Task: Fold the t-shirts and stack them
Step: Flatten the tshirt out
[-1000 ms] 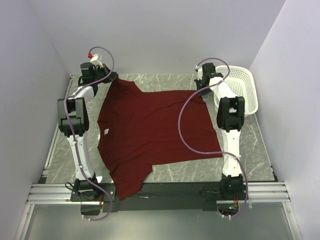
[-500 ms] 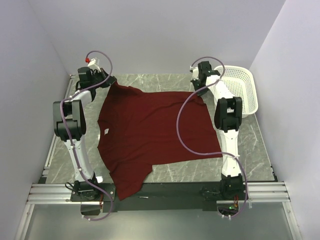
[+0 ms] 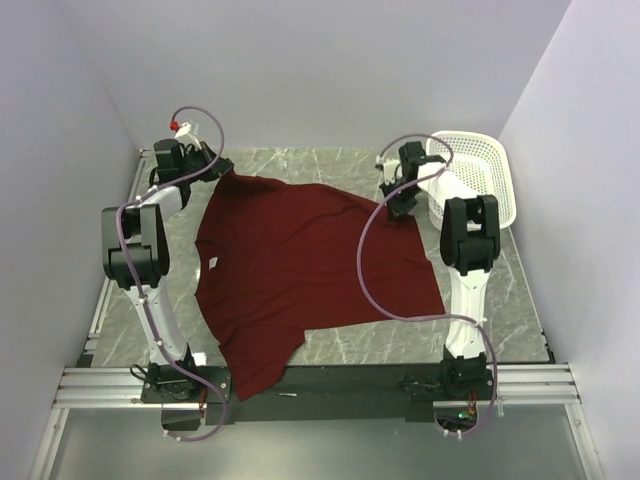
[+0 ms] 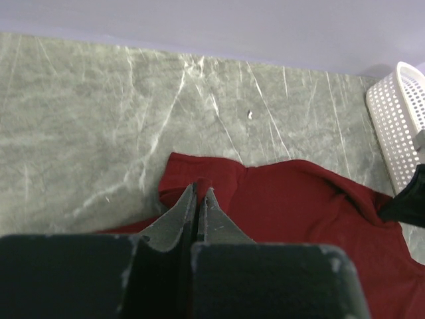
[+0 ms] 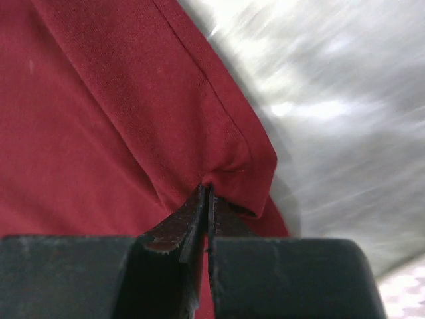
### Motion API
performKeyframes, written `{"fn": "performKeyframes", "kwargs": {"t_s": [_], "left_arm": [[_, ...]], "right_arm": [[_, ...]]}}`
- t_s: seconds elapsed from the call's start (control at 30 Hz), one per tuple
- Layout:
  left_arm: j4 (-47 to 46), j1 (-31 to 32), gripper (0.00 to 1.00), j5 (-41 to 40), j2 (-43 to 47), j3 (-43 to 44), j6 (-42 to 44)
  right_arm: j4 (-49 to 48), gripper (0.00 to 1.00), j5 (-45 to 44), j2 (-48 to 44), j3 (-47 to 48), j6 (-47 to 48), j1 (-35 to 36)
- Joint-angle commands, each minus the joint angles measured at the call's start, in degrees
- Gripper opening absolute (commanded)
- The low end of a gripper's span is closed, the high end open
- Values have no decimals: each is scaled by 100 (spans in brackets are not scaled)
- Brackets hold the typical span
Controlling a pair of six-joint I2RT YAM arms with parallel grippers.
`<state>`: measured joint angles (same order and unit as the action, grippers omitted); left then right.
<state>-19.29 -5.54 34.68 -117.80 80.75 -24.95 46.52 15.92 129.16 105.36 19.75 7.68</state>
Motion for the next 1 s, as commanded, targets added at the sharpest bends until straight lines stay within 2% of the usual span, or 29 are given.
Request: {"fn": "performKeyframes", "kwargs": {"t_s": [0.0, 0.07, 0.2, 0.3, 0.53, 0.77, 0.97], "left_arm": [[-330, -26, 1, 127, 547, -199, 34], [-330, -35, 1, 136, 591, -209, 17], [-286, -35, 1, 145, 661, -270, 69], [-268, -26, 1, 136, 688, -270, 87], [-224, -26, 1, 136, 714, -270, 131], [-198, -35, 1, 145, 697, -235, 148], [-189, -26, 1, 136, 705, -235, 175]], "right_arm": [[-248, 7, 569, -926, -691, 196, 75], [-319, 10, 840, -1129, -1033, 284, 119], [-362, 35, 1053, -1411, -1158, 188, 102], [-530, 43, 878, -1421, -1010, -225, -29], [-530, 47, 553, -981, -560, -655, -91], [-618, 47, -553, -621, -288, -1298, -249], [-451, 47, -643, -401, -402, -1342, -258]]}}
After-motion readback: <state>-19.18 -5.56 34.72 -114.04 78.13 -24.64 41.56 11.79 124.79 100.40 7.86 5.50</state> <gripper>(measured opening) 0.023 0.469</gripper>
